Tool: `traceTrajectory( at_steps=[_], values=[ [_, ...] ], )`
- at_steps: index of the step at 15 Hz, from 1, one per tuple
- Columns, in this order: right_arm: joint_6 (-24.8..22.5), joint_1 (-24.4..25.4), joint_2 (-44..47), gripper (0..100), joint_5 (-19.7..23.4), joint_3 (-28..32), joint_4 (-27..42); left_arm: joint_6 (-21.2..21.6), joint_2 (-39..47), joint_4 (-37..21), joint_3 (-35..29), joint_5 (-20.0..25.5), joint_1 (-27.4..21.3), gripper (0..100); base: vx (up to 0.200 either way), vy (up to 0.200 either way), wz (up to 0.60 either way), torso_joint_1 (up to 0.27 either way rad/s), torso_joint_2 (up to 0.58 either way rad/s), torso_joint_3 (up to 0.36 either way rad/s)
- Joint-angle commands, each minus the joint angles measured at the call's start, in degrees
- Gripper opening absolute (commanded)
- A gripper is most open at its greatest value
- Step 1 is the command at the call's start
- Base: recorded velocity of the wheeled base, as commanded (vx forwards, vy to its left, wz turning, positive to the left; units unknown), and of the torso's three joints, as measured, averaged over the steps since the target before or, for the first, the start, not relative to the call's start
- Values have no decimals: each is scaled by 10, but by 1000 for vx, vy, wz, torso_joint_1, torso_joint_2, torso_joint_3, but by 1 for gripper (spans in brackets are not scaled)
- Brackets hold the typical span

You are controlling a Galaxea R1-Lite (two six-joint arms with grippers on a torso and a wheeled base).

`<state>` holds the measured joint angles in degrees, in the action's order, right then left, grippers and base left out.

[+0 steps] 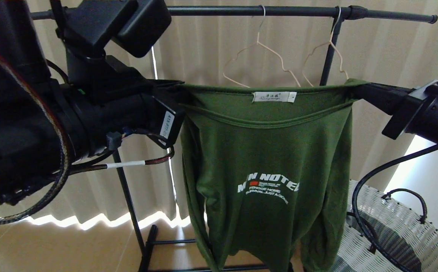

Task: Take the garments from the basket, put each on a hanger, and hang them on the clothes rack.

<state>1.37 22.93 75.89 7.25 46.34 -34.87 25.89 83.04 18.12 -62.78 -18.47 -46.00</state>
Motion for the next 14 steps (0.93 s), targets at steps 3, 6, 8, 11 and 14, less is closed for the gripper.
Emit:
traceTrajectory(
  at_steps=[3, 6, 8, 11, 14],
  values=[
    [0, 0, 1, 0, 1, 20, 0, 22, -21, 24, 34, -1, 5, 0, 0, 0, 0, 0, 0, 0],
    [0, 1, 15, 0, 2, 44, 1, 13, -61, -62, -2, 0, 46, 0, 0, 0, 0, 0, 0, 0],
    [0, 4, 30, 0, 2, 45, 2, -27, -75, -140, -28, 4, 53, 0, 0, 0, 0, 0, 0, 0],
    [0, 7, 55, 0, 2, 55, 0, -86, -73, -205, -83, 16, 60, 0, 0, 0, 0, 0, 0, 0],
    [0, 10, 56, 0, 2, 67, 0, -86, -75, -238, -80, 55, 65, 0, 0, 0, 0, 0, 0, 0]
  ],
)
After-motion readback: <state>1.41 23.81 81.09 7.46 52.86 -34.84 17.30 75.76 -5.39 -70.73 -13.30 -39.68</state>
